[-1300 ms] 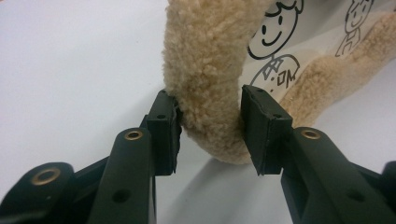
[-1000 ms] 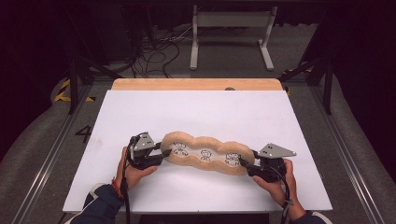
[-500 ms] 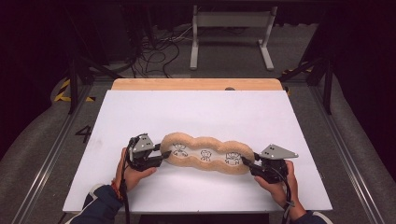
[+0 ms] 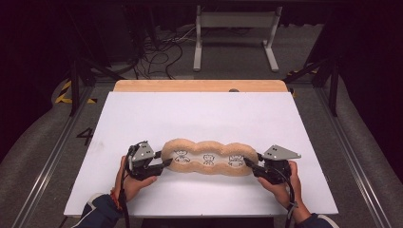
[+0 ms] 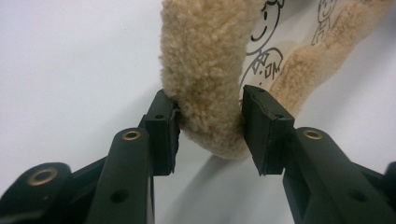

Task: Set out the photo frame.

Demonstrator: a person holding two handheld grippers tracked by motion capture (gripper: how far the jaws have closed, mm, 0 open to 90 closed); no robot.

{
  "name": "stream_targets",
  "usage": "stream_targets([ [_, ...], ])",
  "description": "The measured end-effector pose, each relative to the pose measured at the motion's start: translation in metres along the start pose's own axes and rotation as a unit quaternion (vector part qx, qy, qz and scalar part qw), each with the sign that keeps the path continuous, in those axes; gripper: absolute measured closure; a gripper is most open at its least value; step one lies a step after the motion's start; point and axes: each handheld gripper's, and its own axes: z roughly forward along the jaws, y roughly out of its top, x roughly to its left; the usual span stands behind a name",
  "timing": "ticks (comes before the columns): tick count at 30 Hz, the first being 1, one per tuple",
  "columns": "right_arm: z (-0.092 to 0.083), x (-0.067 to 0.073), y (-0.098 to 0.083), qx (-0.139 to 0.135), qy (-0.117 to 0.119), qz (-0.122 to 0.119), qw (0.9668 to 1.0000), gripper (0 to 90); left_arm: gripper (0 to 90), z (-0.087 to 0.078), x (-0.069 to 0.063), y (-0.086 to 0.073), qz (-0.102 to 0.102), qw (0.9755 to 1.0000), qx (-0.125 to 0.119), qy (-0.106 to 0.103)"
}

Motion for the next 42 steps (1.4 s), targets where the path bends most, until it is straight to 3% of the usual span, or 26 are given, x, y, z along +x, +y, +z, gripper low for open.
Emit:
stream_targets([
  [21, 0.001, -0.001, 0.0, 0.003, -0.003, -0.004, 1.0, 56.0, 56.5, -0.003, -0.004, -0.002, 0.014, 0.9999, -0.002, 0.008],
  [27, -0.003, -0.001, 0.001, 0.002, -0.005, -0.011, 0.9999, 52.2, 54.2, -0.007, -0.007, -0.001, 0.036, 0.9992, -0.003, 0.019],
  [36, -0.009, 0.0, 0.003, 0.004, -0.002, -0.031, 0.9995, 50.5, 45.1, -0.01, -0.009, 0.0, 0.05, 0.9986, -0.006, 0.015],
  [42, -0.008, -0.001, 0.003, 0.008, -0.005, -0.036, 0.9993, 44.0, 38.0, -0.01, -0.012, 0.0, 0.067, 0.9976, -0.005, 0.015],
])
